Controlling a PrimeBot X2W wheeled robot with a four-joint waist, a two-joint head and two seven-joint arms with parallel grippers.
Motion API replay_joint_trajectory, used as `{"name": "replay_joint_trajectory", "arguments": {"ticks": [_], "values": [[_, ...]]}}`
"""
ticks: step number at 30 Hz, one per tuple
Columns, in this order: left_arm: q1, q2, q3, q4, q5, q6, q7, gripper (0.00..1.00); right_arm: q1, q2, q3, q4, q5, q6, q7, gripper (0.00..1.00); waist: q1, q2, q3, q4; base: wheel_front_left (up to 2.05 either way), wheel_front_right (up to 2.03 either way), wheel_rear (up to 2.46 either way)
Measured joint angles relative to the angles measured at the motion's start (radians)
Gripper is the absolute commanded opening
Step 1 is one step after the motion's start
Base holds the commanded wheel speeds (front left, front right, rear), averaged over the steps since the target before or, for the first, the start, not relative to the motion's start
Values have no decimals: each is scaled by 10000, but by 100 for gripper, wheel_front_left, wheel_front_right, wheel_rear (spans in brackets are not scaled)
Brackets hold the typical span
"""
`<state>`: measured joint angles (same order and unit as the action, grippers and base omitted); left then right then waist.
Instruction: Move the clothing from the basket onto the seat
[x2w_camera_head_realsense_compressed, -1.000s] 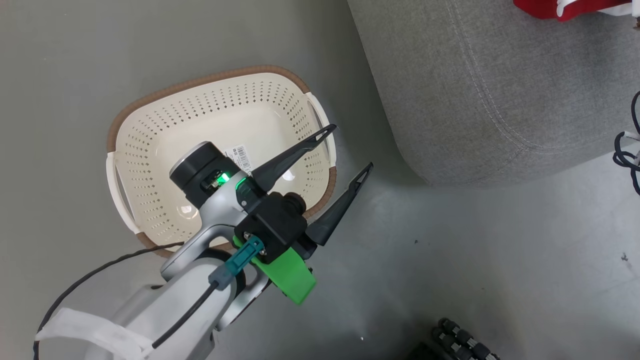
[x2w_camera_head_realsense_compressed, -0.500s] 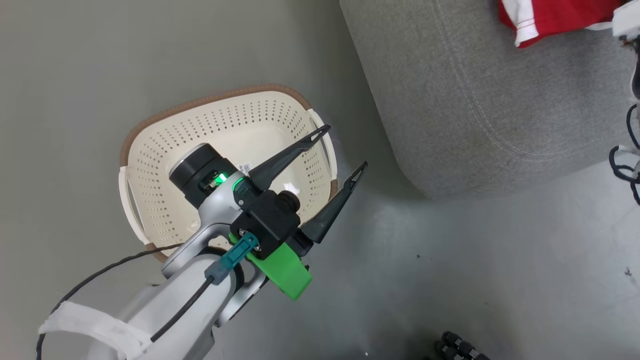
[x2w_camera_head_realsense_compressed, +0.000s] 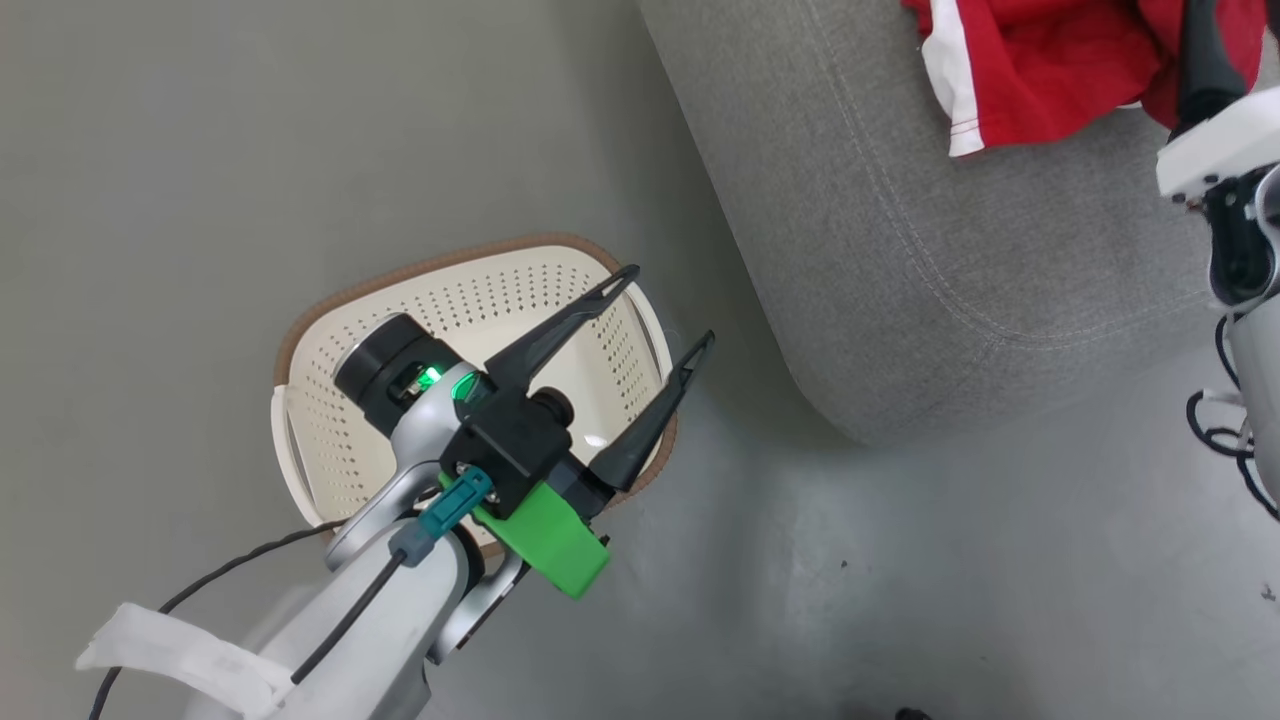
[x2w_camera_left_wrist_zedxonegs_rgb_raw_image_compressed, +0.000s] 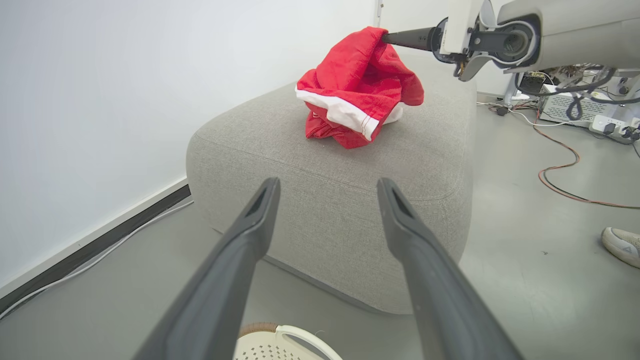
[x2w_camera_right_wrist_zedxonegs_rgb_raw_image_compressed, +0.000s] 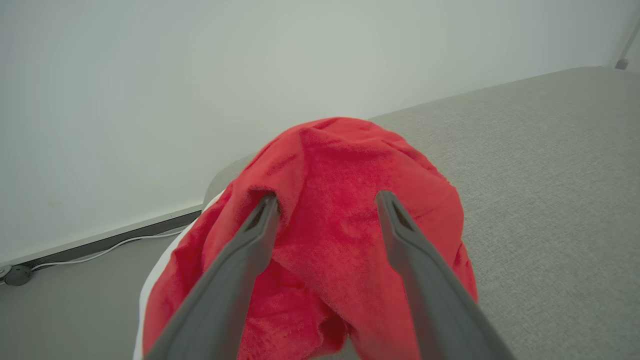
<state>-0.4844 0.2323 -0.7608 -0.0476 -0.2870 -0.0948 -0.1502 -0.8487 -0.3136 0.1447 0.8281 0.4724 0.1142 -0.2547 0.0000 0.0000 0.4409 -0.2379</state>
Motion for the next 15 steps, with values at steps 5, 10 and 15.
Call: {"name": "replay_joint_trajectory", "arguments": {"ticks": [5,10,15], "values": [[186,-48,182,192,-84,173,-192,100,546,31,82,-40,-61,2,0,100,0,0,-450,56,0,0,0],[493,-125,437,466,-224,408,-360,100,937,81,140,-481,-182,31,0,100,0,0,-924,168,0,0,0],[848,-224,732,731,-479,709,-431,100,1431,192,169,-1070,-336,88,0,100,0,0,-1404,351,0,0,0]]}}
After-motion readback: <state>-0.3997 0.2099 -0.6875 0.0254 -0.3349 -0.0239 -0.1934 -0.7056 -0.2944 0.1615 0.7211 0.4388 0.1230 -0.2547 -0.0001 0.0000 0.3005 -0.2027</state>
